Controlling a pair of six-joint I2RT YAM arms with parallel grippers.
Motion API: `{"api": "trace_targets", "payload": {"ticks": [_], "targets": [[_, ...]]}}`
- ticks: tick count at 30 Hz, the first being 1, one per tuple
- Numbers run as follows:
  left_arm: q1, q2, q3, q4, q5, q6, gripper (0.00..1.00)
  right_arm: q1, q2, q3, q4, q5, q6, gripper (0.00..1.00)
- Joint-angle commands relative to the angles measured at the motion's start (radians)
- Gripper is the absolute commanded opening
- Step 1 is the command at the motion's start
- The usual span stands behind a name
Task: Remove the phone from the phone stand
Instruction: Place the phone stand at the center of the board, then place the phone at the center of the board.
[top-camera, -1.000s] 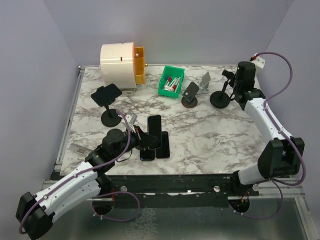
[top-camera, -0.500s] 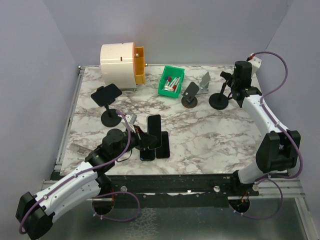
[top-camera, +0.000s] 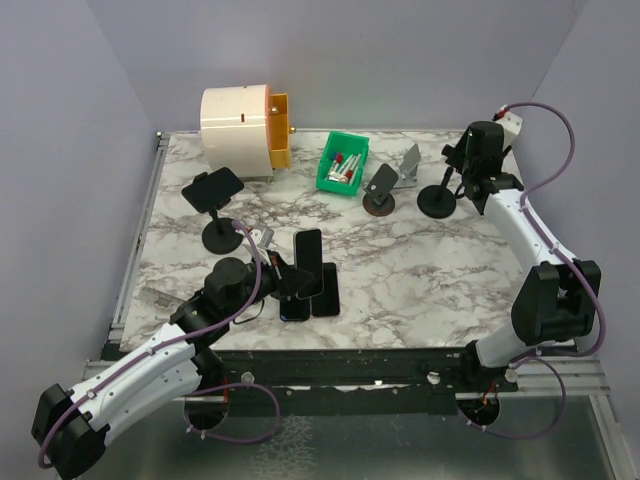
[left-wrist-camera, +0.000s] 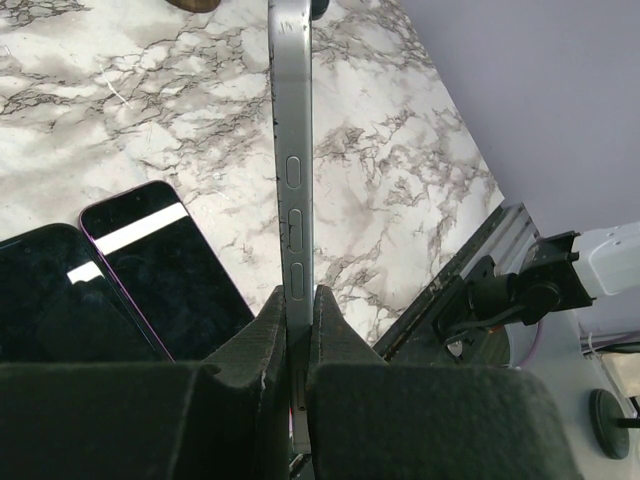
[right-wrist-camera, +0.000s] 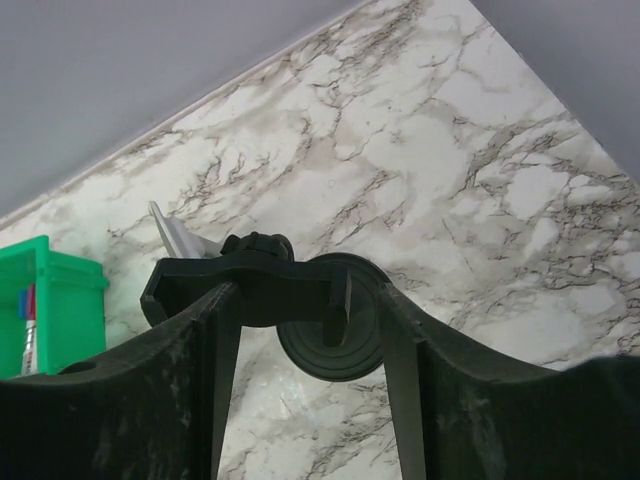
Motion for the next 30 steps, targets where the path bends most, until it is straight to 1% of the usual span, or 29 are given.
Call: {"api": "trace_targets", "payload": {"ticks": [1,3,6,8,10,11,13,15,18,21,24,27,30], "targets": [[0.004,-0.023,0.001,0.057,-0.014,0.011,0.00,-0.002,-0.014,0.040,-0.003,-0.014,-0.009,0.66],[0.004,-0.026,0.000,0.057,-0.015,0.011,0.00,-0.002,-0.038,0.049,-0.028,-0.009,-0.006,0.72],[0.004,-0.029,-0.001,0.059,-0.013,0.010,0.00,0.001,-0.103,0.063,-0.080,-0.037,0.003,0.75],[0.004,-0.025,-0.001,0.068,-0.008,0.010,0.00,0.001,-0.170,0.049,-0.096,-0.124,0.019,0.75],[0.004,-0.020,0.006,0.078,0.003,0.008,0.00,0.001,-0.252,-0.002,-0.067,-0.279,0.028,0.74],[0.004,-0.016,0.016,0.080,0.006,0.008,0.00,0.001,-0.299,-0.045,-0.021,-0.379,0.024,0.73],[0.004,-0.001,0.047,0.081,0.024,0.021,0.00,0.000,-0.411,-0.165,0.111,-0.628,0.037,0.71],[0.004,0.006,0.078,0.086,0.040,0.036,0.00,0.008,-0.509,-0.279,0.250,-0.843,0.079,0.71],[0.004,-0.005,0.105,0.117,0.073,0.047,0.00,0.041,-0.610,-0.407,0.390,-1.060,0.161,0.71],[0.004,-0.020,0.091,0.197,0.129,0.019,0.00,0.073,-0.651,-0.495,0.487,-1.214,0.252,0.70],[0.004,-0.009,0.070,0.303,0.185,-0.035,0.00,0.115,-0.639,-0.594,0.686,-1.348,0.384,0.71],[0.004,0.023,0.066,0.390,0.229,-0.067,0.00,0.186,-0.592,-0.652,0.847,-1.404,0.479,0.71],[0.003,0.057,0.063,0.470,0.267,-0.092,0.00,0.308,-0.531,-0.663,0.920,-1.415,0.499,0.72]]}}
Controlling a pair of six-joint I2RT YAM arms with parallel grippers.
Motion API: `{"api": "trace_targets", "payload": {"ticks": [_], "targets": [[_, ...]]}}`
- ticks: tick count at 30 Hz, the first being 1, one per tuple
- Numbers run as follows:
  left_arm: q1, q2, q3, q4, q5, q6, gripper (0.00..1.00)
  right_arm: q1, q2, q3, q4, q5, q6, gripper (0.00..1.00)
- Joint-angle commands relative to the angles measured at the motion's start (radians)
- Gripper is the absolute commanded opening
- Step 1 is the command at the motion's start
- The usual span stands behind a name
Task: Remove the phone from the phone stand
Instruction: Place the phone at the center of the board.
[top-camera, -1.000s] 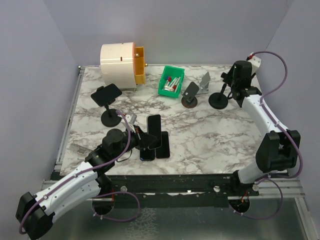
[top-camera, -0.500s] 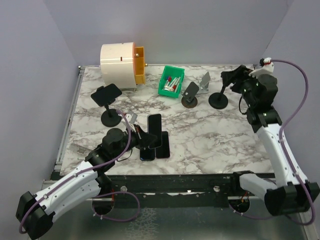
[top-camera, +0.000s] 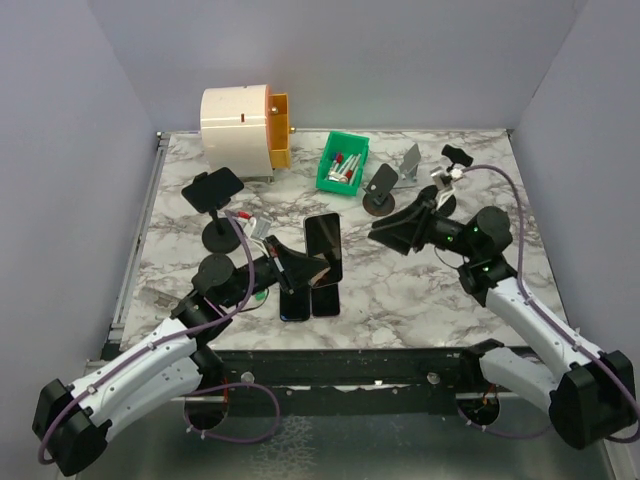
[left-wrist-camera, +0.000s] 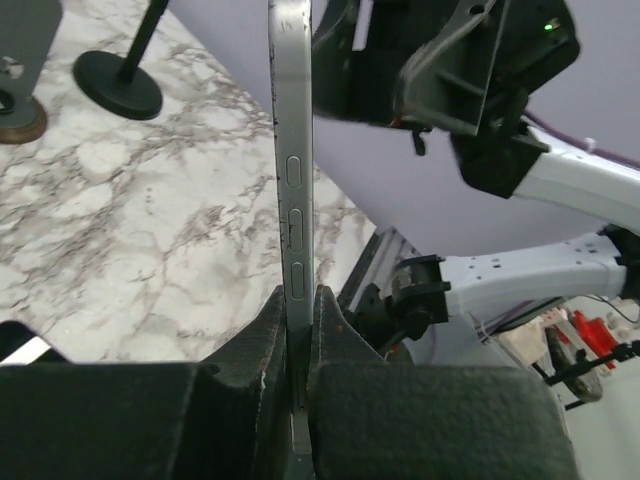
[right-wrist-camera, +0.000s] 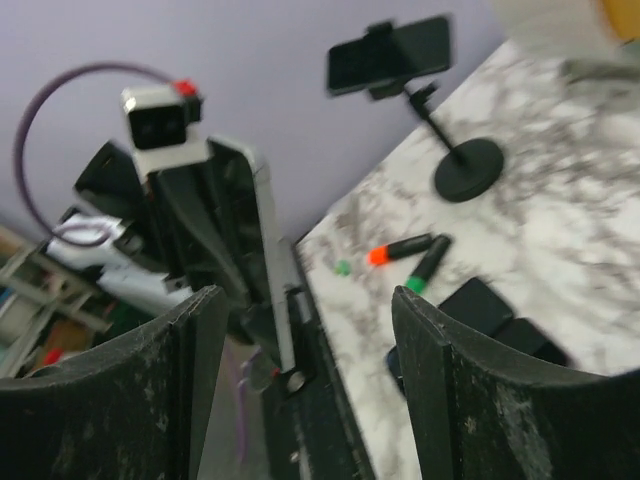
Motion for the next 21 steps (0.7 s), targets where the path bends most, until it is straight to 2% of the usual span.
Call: {"api": "trace_targets", "payload": {"ticks": [1,4,8,14,18,21], "targets": [[0.002,0.041,0.005,0.240,0.113,-0.068,0.00,0.155,0.068,-0.016,0.260,-0.144,0.111,0.72],[0.002,0.065,0.009,0.292,0.144,-0.089,0.00,0.221,0.104,-0.013,0.278,-0.118,0.104,0.72],[0.002,0.065,0.012,0.309,0.162,-0.098,0.00,0.237,0.141,-0.009,0.326,-0.115,0.127,0.68],[0.001,0.051,0.004,0.335,0.195,-0.105,0.00,0.253,0.194,-0.011,0.413,-0.103,0.195,0.48],[0.000,0.056,-0.001,0.339,0.202,-0.107,0.00,0.272,0.229,-0.027,0.566,-0.105,0.306,0.48],[-0.001,0.059,-0.005,0.340,0.197,-0.109,0.00,0.300,0.232,-0.007,0.528,-0.088,0.291,0.47]]}}
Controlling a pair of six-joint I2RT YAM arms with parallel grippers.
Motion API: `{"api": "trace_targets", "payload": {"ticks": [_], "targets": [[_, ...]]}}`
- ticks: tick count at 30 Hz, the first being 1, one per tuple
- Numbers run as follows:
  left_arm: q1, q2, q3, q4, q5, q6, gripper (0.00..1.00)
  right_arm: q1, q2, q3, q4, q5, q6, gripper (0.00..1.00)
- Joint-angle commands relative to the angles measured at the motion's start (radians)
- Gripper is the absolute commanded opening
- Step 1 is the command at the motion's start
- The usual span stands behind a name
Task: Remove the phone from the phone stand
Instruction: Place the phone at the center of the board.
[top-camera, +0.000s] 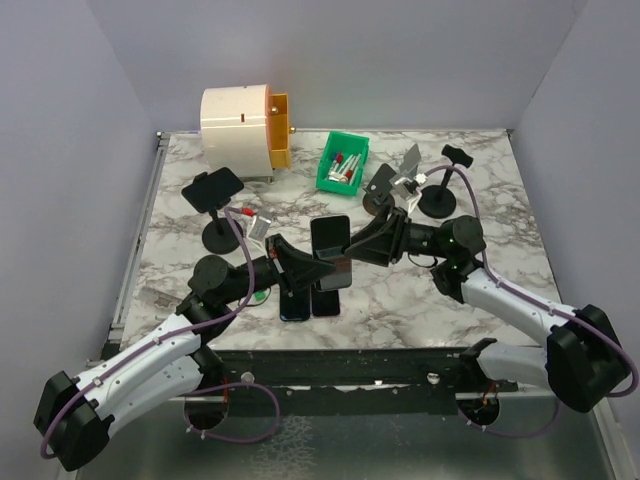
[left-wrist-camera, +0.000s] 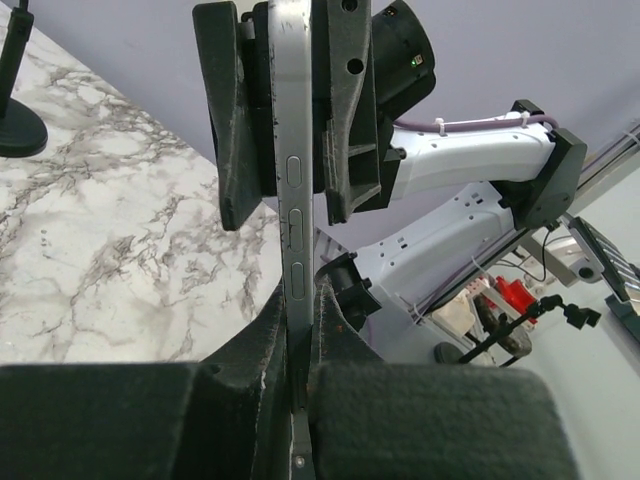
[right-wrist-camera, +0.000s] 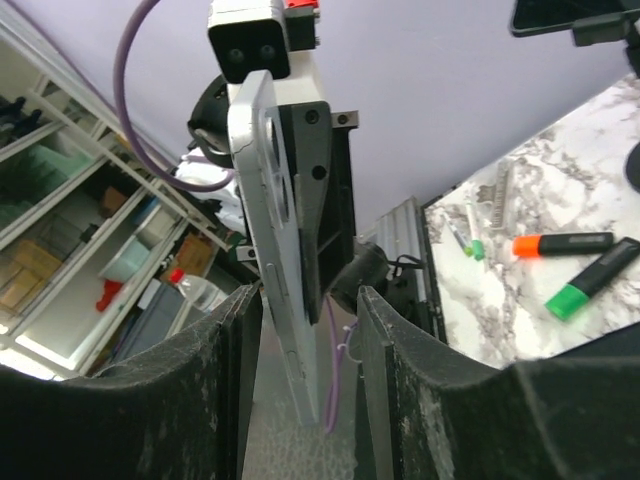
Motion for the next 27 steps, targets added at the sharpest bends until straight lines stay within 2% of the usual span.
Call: {"api": "trace_targets", "payload": {"ticks": [1,4,9,10,13,15,16,19,20,23,27], "targets": [[0.000,-0.011,-0.005,0.079,0.024,-0.012,0.00,0.041,0.003,0.019,0.045,0.005,0.025,0.44],[-0.001,-0.011,-0.010,0.080,0.024,-0.009,0.00,0.068,0.000,0.050,-0.056,0.019,-0.031,0.32],[-0.004,-0.015,-0.024,0.083,0.016,-0.007,0.00,0.077,-0.004,0.055,-0.080,0.031,-0.037,0.28],[-0.004,-0.017,-0.026,0.083,0.015,-0.007,0.00,0.079,-0.003,0.058,-0.090,0.033,-0.040,0.24],[-0.005,-0.021,-0.029,0.083,0.004,-0.007,0.00,0.080,-0.006,0.060,-0.113,0.039,-0.057,0.04],[-0.005,-0.028,-0.036,0.082,-0.008,-0.007,0.01,0.079,-0.023,0.056,-0.135,0.050,-0.078,0.00],[-0.005,-0.032,-0.041,0.083,-0.013,-0.007,0.08,0.079,-0.037,0.057,-0.161,0.055,-0.097,0.00],[-0.005,-0.053,-0.060,0.080,-0.022,0.000,0.45,0.079,-0.095,0.073,-0.308,0.092,-0.191,0.00],[-0.005,-0.062,-0.066,0.081,-0.029,0.002,0.54,0.079,-0.120,0.084,-0.380,0.113,-0.227,0.00],[-0.005,-0.103,-0.096,0.070,-0.065,0.012,0.69,0.079,-0.184,0.127,-0.598,0.179,-0.355,0.00],[-0.004,-0.201,-0.118,-0.024,-0.147,0.061,0.80,0.079,-0.246,0.137,-0.839,0.312,-0.488,0.00]]}}
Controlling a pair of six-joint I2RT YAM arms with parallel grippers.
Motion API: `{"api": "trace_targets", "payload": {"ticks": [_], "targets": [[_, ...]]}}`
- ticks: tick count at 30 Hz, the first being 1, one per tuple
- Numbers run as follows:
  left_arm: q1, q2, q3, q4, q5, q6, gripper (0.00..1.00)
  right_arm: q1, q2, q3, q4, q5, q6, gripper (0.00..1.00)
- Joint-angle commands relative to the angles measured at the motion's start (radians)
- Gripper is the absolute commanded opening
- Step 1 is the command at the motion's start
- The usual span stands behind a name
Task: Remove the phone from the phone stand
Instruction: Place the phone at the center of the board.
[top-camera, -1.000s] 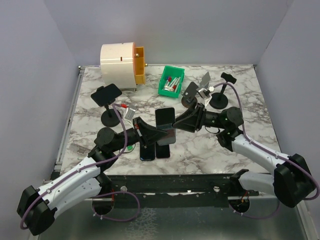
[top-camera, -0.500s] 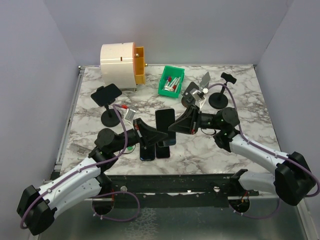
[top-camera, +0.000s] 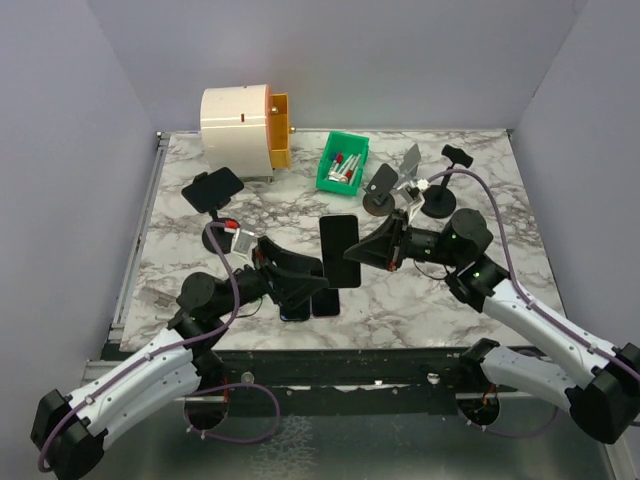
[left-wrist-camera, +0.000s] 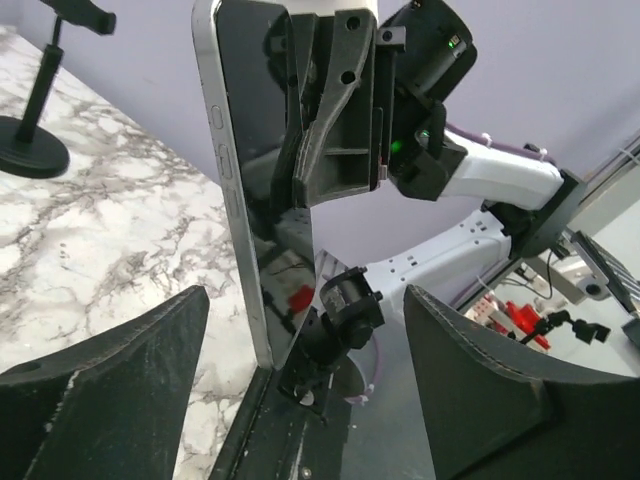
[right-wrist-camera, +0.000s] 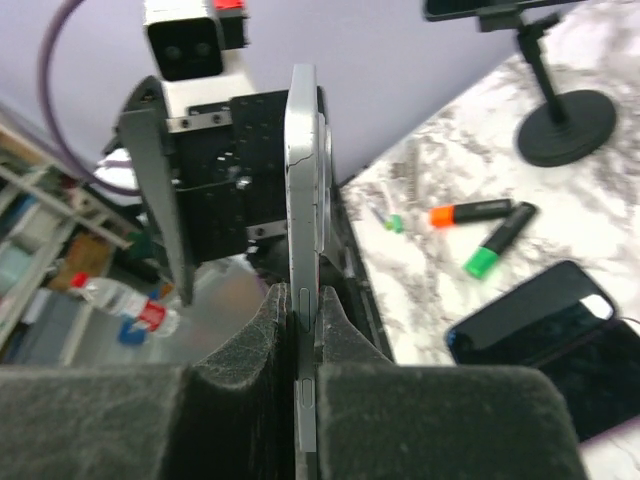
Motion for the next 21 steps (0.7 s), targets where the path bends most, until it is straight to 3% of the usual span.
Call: {"api": "trace_targets", "payload": {"ticks": [1,7,12,21], "targets": [[-0.002,-0.116,-0.023,-0.120,-0.127,0.085,0.82,0.004,-0.076,0.035,-0.345,0.212,-0.197,0.00],[-0.001,-0.199,0.083,-0.409,-0.315,0.334,0.84,-0.001,0.005,0.000,-0.648,0.511,-0.274,0.00],[-0.002,-0.132,0.206,-0.578,-0.381,0.516,0.83,-0.020,0.099,-0.082,-0.595,0.466,-0.272,0.00],[-0.001,-0.152,0.150,-0.560,-0.370,0.473,0.81,-0.093,0.281,-0.102,-0.516,0.350,-0.223,0.00]]}}
